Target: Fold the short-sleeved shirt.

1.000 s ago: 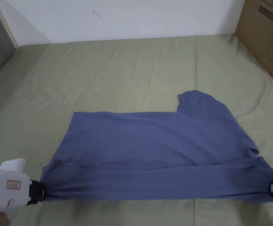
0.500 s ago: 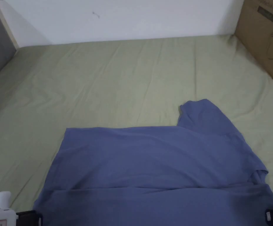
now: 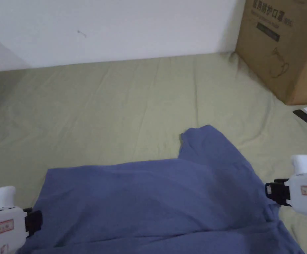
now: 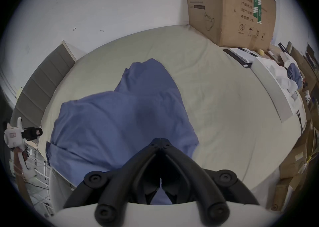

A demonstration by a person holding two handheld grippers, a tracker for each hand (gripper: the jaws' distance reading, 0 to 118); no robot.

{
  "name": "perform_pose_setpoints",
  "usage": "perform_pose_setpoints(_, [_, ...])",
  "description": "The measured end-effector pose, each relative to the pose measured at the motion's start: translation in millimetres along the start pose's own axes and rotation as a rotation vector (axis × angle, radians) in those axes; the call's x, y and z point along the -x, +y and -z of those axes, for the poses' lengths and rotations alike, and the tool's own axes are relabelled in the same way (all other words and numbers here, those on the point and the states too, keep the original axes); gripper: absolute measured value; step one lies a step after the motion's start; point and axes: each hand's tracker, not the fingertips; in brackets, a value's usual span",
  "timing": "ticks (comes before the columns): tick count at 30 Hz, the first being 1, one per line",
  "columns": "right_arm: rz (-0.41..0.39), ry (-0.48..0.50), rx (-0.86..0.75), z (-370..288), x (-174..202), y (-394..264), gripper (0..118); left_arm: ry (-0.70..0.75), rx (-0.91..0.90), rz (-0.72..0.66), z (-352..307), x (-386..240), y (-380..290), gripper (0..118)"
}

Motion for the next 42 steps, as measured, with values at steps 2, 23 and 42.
perform_pose_setpoints(2, [0.023, 0.018, 0.0, 14, -5, 20, 0, -0.001, 0.004, -0.001, 7, -4, 9, 0])
perform_pose_setpoints(23, [0.051, 0.021, 0.234, 177, -4, 109, 4, 0.097, 0.143, -0.025, 105, 26, 94, 74])
perform_pose_setpoints(42, [0.006, -0.012, 0.228, 171, -5, 116, 4, 0.192, 0.261, -0.053, 187, 12, 133, 51])
